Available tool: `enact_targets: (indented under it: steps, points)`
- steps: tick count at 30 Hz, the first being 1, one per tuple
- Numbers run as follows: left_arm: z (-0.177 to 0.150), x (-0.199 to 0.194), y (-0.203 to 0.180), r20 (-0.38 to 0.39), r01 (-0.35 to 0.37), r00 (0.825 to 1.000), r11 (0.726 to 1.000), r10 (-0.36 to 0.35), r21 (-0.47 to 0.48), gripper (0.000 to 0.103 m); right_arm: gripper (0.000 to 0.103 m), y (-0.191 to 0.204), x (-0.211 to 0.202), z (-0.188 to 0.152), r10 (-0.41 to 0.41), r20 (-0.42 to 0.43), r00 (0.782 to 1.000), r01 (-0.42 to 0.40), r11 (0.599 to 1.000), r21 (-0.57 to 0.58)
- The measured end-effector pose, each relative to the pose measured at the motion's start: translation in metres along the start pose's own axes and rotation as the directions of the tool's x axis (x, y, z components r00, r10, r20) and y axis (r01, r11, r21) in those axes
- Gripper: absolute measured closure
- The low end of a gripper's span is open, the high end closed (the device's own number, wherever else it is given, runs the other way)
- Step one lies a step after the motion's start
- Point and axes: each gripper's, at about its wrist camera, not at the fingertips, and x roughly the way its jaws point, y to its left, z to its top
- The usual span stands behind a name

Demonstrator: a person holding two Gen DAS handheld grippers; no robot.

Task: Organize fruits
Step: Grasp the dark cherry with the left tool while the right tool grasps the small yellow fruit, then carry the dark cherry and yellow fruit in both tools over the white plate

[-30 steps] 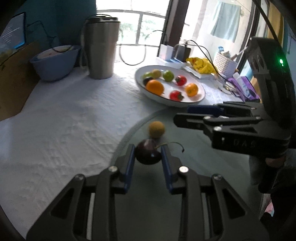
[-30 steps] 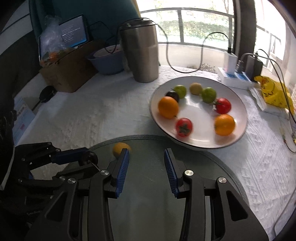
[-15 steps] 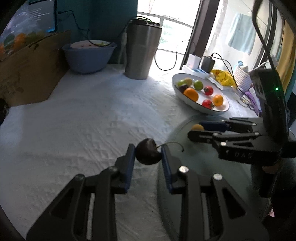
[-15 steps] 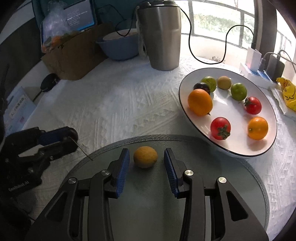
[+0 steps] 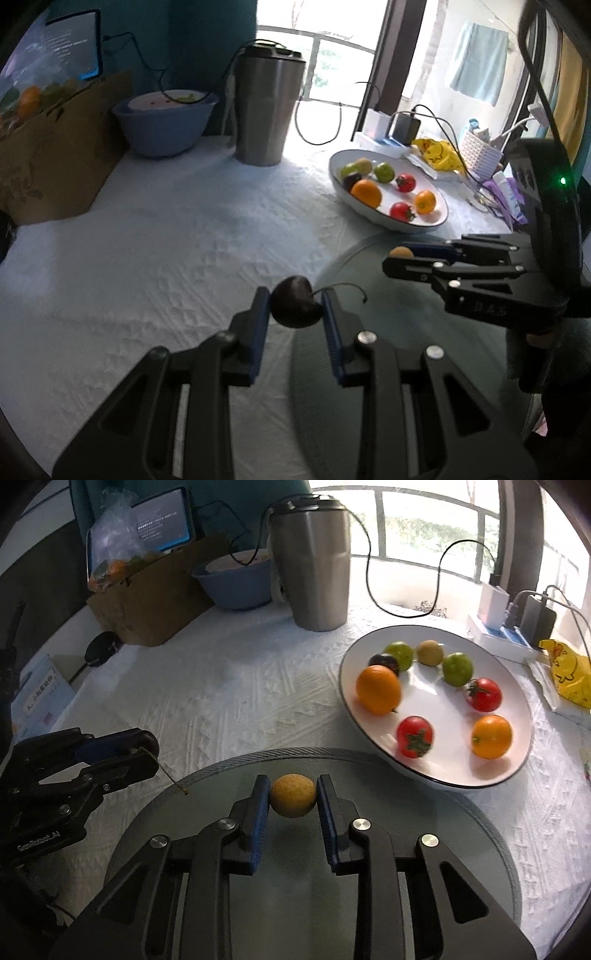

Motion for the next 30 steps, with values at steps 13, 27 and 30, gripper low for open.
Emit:
enact_targets:
  steps: [13, 27, 30]
  points:
    - [0.018, 0.009, -0.045, -0.002, 0.022, 1.000, 0.998, -0.022, 0.064, 0.073, 0.075, -0.052, -0.047, -0.010, -0.046, 0.076, 0.996, 0.041, 0.997, 0.068]
    - [0.053, 0.037, -0.092, -0.001, 0.064, 0.998, 0.993, -0.064, 0.103, 0.073, 0.075, -0.103, -0.059, -0.004, -0.047, 0.114, 0.992, 0.035, 0.994, 0.104]
    - [0.058, 0.046, -0.103, -0.008, 0.086, 0.996, 0.990, -0.086, 0.116, 0.073, 0.075, -0.114, -0.061, -0.002, -0.049, 0.125, 0.991, 0.035, 0.993, 0.111]
